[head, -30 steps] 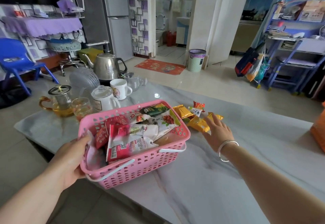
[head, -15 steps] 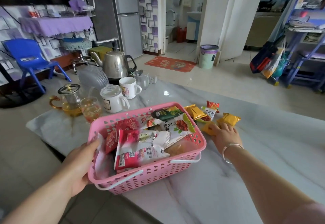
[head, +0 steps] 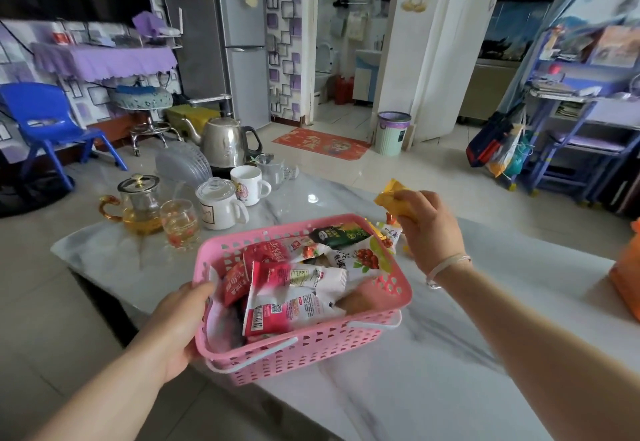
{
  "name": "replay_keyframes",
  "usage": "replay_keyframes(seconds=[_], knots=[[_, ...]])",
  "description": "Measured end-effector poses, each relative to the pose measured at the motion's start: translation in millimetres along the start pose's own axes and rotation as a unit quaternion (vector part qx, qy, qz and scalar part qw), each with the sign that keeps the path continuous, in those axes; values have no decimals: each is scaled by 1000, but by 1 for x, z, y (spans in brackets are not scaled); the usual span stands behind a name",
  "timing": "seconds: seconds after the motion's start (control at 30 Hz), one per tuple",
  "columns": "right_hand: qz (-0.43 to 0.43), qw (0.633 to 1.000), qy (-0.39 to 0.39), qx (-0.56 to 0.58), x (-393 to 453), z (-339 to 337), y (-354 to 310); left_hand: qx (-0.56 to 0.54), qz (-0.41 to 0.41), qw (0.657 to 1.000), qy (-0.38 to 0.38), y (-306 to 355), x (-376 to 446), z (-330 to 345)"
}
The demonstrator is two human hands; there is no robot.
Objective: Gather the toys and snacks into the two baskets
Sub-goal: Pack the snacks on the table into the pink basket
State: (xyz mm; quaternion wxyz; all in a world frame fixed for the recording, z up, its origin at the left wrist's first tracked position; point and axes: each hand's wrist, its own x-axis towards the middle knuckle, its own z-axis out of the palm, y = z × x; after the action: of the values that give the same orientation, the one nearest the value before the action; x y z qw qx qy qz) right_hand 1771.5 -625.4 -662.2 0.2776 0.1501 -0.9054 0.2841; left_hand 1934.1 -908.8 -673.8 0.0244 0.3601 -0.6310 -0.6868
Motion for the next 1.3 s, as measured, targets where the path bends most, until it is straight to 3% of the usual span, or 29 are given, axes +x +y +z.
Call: replay_keyframes(seconds=[0.1, 0.27, 0.4, 0.53, 0.6, 1.0, 1.17, 1.3], knots=[[-99, 994, -41, 38, -3, -17, -60, 22, 2, 1000, -17, 0, -13, 4], [-220, 951, -217, 2, -22, -8, -132, 34, -5, 999, -35, -2, -30, 9], [-235, 929, -287, 2, -29, 15, -160, 10, -9, 999, -52, -3, -39, 10], [-227, 872, -418, -117, -46, 31, -166, 34, -11, 998, -44, -6, -38, 5], [-220, 857, -444, -141, -52, 34, -167, 48, -19, 998, -46, -8, -36, 4], [-219, 843, -464, -163, -49, 48, -153, 72, -29, 996, -51, -14, -23, 11], [-185, 905, -379, -54, -19, 28, -137, 55, -26, 998, -25, -8, -10, 5], [-76, 970, -232, 18, 27, 17, -83, 48, -11, 999, 2, -1, 5, -5]])
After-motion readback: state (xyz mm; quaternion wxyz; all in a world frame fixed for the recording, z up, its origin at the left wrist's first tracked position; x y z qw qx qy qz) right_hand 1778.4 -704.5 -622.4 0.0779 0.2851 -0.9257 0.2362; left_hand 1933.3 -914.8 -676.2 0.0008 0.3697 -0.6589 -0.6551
